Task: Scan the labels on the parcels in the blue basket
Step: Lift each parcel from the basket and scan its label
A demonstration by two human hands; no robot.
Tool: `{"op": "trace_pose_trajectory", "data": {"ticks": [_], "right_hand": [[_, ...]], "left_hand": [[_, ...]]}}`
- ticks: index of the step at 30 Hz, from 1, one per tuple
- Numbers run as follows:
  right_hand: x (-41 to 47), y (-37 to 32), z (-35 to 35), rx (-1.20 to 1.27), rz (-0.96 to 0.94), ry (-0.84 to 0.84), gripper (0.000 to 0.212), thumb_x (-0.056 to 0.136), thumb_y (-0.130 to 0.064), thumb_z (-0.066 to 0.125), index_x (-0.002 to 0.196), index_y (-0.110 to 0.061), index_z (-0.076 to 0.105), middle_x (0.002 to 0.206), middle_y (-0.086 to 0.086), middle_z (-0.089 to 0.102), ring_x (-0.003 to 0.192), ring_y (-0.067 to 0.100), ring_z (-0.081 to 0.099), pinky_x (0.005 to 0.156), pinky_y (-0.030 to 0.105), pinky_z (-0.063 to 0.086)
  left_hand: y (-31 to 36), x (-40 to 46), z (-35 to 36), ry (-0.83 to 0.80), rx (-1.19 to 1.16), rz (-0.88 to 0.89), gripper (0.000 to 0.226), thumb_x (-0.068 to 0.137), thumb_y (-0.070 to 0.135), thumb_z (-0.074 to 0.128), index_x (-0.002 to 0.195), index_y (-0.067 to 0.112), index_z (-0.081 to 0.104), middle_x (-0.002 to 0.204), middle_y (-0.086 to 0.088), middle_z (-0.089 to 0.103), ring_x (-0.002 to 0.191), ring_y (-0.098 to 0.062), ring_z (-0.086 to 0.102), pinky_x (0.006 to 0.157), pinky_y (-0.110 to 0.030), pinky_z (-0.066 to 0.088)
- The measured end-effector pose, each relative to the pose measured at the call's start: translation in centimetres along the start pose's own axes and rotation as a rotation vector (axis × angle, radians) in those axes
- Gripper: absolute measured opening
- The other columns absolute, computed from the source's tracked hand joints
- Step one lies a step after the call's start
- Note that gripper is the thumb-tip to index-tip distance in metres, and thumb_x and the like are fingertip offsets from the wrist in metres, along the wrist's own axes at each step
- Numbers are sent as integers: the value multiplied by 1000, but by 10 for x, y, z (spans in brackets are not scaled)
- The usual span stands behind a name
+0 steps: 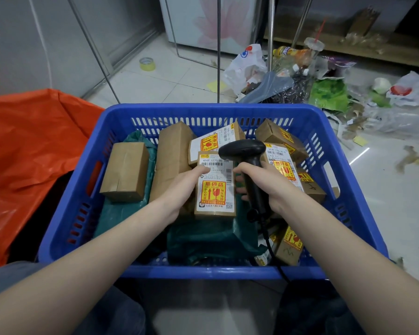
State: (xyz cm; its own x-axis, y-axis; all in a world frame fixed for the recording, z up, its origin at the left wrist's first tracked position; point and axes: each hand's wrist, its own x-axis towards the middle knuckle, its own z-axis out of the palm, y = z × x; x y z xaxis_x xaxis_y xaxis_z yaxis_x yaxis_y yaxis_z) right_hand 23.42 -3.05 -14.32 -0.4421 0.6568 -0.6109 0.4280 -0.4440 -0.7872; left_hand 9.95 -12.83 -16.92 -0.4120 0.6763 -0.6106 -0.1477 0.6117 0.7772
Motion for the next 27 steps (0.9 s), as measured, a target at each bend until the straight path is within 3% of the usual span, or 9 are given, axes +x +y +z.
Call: {"op": "trace_pose_trajectory", "data": {"ticks": [5,8,12,16,18,20,21,23,27], "right_hand": [[-1,-9,0,69,-41,-16,19,86,-19,63,105,-16,57,85,5,69,83,24,69,90,44,54],[-1,-13,-1,90,-63,7,32,85,-19,64,115,-13,58,93,8,71,90,26,70,88,43,55],[-2,-19,-4,144,-85,24,32,85,-19,63,117,-14,59,98,9,73,91,25,71,85,41,57],[-6,-26,-10,180,-128,31,26,86,-19,62,111,-16,61,97,7,74,92,23,70,85,40,55],[-7,-30,-13,201,-148,40,23,85,-18,62,108,-14,62,98,8,75,91,24,71,86,41,54],[-6,-33,-15,236,-161,58,30,83,-18,63,112,-12,61,100,10,76,89,25,72,87,43,55],[-6,-34,-16,251,-165,63,33,82,-18,64,115,-12,60,101,10,76,90,26,73,87,44,55],[-6,-35,-18,270,-174,59,36,81,-19,64,116,-14,59,101,9,76,90,26,73,87,45,55],[-7,-36,-18,284,-188,10,33,82,-19,64,114,-15,60,102,9,76,92,27,73,86,44,56]], "left_hand": [[7,0,1,66,36,217,59,80,48,60,134,39,39,135,-3,45,106,-17,61,89,-30,49],[14,-3,0,18,21,296,56,90,37,57,140,37,32,130,-3,54,98,-15,66,78,-24,54],[19,-5,1,48,-7,352,60,92,31,56,143,35,26,116,5,58,87,-6,66,59,-11,52],[23,-6,-4,118,-21,368,63,90,29,60,142,34,24,129,-3,56,92,-7,65,55,-8,51],[25,-6,-6,122,-38,352,66,89,29,61,144,28,23,131,-5,57,101,-10,64,69,-13,54],[28,-5,-7,106,-54,311,66,88,32,62,144,22,28,131,-4,59,112,-16,61,93,-30,51],[29,-5,-7,99,-42,307,62,88,33,62,142,21,33,129,-2,60,112,-15,60,96,-34,48],[31,-6,-7,93,-30,316,56,87,34,62,137,22,39,125,0,62,111,-13,60,87,-27,48],[34,-8,-7,82,-26,356,62,86,31,64,138,26,30,120,5,61,97,-2,61,58,-5,47]]}}
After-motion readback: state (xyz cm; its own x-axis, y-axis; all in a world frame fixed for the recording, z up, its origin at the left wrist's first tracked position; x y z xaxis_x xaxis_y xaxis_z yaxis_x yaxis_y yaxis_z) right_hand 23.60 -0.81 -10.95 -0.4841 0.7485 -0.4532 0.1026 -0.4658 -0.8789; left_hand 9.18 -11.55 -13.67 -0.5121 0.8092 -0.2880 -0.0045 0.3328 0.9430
